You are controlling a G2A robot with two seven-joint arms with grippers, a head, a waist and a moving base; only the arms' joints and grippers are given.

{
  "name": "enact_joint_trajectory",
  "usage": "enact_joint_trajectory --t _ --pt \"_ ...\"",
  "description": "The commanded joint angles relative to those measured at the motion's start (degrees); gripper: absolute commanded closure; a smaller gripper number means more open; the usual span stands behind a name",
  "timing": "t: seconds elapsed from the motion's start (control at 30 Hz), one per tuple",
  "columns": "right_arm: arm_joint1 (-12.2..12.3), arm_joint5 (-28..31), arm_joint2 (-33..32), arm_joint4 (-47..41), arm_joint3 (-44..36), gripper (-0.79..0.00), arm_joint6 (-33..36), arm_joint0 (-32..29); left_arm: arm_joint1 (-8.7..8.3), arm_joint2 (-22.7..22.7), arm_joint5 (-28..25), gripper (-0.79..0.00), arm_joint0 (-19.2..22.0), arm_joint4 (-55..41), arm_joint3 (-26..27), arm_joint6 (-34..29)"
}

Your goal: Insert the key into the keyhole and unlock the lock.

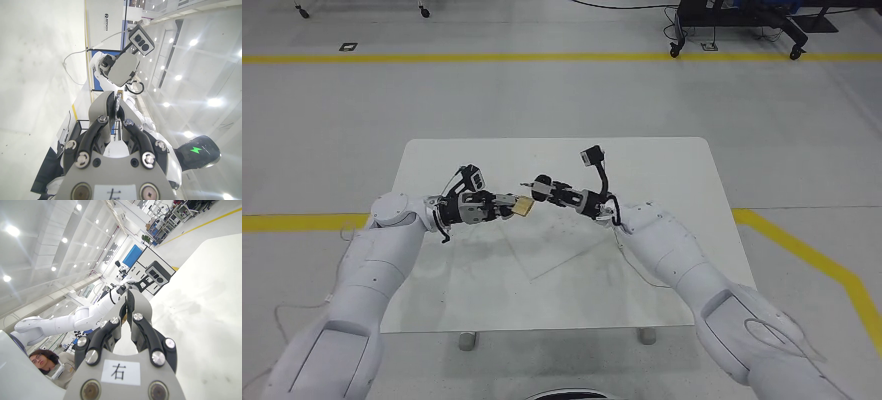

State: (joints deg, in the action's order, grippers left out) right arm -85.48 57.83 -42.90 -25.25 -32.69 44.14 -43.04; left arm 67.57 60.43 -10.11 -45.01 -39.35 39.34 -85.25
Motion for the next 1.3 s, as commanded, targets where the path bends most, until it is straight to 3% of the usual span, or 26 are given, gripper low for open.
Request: enact_joint_trajectory --t 0.0,0.4,0.7,1.1,1.2,1.27 --pt "-0.1 0.2 0.0 -1.2 0.3 0.0 2.1 0.1 0.11 -0.1 0.1 0.0 0.3 0.1 -0.6 0.0" --pt "1.7 0.2 1.0 -1.7 -3.3 0.0 2.1 -1.4 0.85 -0.7 3.6 0.0 1.9 -0.3 -3.3 2.1" --pt "4.7 0.2 -3.9 -3.2 -6.0 0.0 2.1 -3.7 1.2 -0.6 3.0 0.0 2.8 -0.5 -4.1 2.2" --pt "4.7 0.2 -3.9 -3.2 -6.0 0.0 2.1 -3.7 1.2 -0.6 3.0 0.0 2.8 -0.5 -4.1 2.2" --pt "4.7 -0.3 -4.0 -2.8 -6.7 0.0 1.0 -4.1 1.32 -0.4 2.8 0.0 1.8 0.1 -1.5 9.1" --pt "5.1 0.2 -5.3 0.6 -6.8 0.0 -3.6 -4.6 2.06 1.0 8.3 0.0 0.8 -7.3 -0.9 13.5"
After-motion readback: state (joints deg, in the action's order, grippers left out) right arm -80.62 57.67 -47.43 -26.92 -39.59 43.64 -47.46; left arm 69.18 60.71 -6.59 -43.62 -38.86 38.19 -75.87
